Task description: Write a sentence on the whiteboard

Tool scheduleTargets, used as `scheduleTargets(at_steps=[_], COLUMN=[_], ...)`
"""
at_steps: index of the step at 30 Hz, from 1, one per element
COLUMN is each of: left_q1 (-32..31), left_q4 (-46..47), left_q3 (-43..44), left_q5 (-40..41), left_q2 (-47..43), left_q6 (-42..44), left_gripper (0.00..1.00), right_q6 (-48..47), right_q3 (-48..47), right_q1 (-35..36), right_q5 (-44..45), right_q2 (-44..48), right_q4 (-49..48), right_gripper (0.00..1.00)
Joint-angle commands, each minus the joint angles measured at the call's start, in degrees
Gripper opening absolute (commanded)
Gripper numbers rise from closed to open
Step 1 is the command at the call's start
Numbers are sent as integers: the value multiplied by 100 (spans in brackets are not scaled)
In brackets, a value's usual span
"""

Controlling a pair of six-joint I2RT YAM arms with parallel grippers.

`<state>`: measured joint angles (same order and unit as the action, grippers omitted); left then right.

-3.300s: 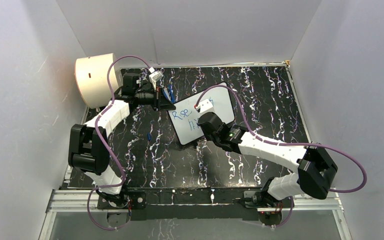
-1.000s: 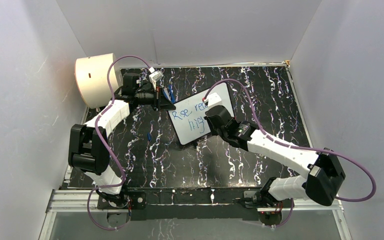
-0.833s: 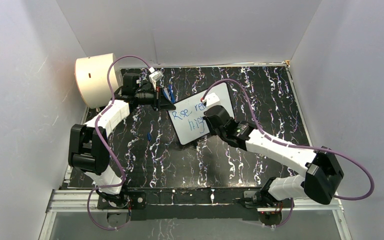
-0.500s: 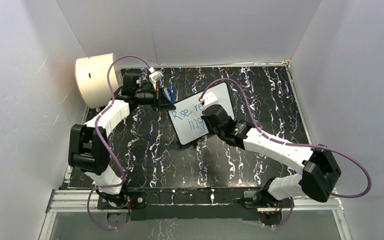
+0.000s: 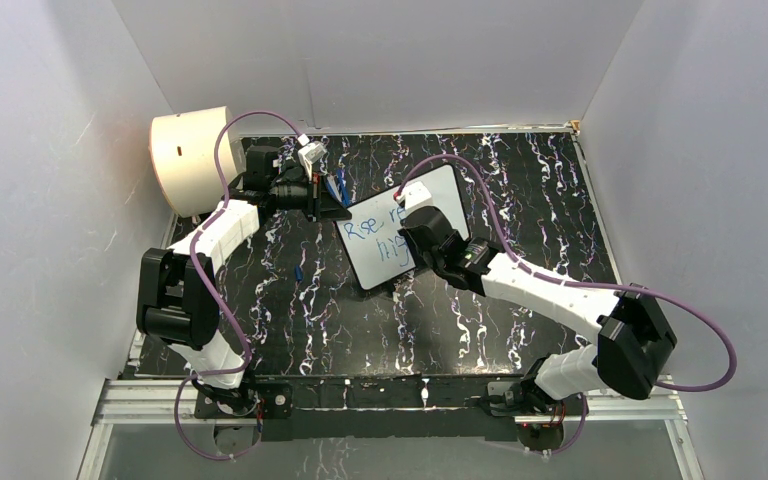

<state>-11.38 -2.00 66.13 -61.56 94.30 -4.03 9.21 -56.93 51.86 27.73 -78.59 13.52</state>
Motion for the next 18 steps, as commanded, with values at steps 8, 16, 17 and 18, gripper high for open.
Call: scheduleTargets(at_steps=[8,16,17,18], left_q1=[-137,-137,-135,-135], left_q4=[-251,-248,-248,-253], left_q3=[75,78,81,81], left_q5=[-105,-114,-111,-111], left_q2=[-24,-26,-26,-25], left_q6=[87,87,87,87], left_gripper=[0,0,0,0], right_q6=[143,279,294,306], right_q3=[-267,-106,-90,-78], right_q1=[-83,-80,-81,-84], right_q5=[-123,-316,-322,-336], right_q2=[-123,-55,-53,-51], right_q4=[255,515,544,572], right_gripper=[0,0,0,0])
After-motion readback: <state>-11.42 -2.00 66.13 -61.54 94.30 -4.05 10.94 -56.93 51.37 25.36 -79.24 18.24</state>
